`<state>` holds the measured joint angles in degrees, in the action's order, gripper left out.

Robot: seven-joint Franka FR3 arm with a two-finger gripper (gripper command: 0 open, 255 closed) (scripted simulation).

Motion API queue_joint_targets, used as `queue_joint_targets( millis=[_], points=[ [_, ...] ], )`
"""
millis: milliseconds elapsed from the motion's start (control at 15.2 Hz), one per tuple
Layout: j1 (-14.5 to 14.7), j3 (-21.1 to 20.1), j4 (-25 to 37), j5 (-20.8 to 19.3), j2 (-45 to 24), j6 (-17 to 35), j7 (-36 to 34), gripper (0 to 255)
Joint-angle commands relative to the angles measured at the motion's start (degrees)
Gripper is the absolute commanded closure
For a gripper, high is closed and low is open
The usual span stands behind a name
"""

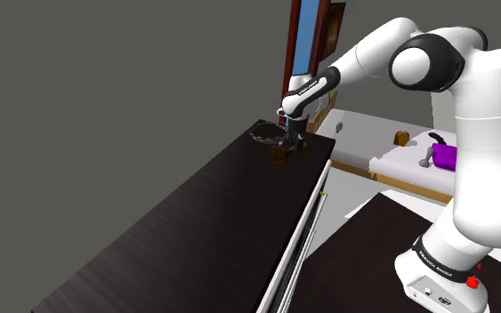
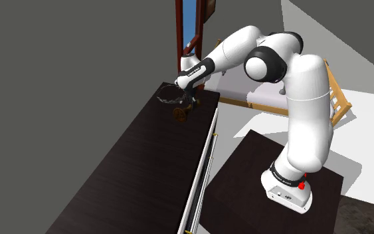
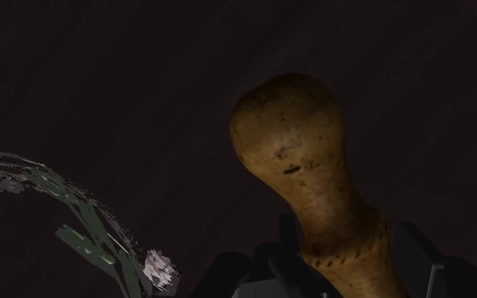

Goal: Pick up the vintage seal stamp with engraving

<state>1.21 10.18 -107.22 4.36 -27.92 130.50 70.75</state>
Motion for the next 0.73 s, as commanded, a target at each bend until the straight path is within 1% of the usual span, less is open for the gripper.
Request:
queue_joint_targets(
  millis=[0, 660],
  points=[
    [0.0, 0.0, -0.2, 0.0, 0.0, 0.1, 0.0, 255],
    [0.4, 0.6, 1.1, -1.0, 4.8, -5.9, -0.5, 255]
  ],
)
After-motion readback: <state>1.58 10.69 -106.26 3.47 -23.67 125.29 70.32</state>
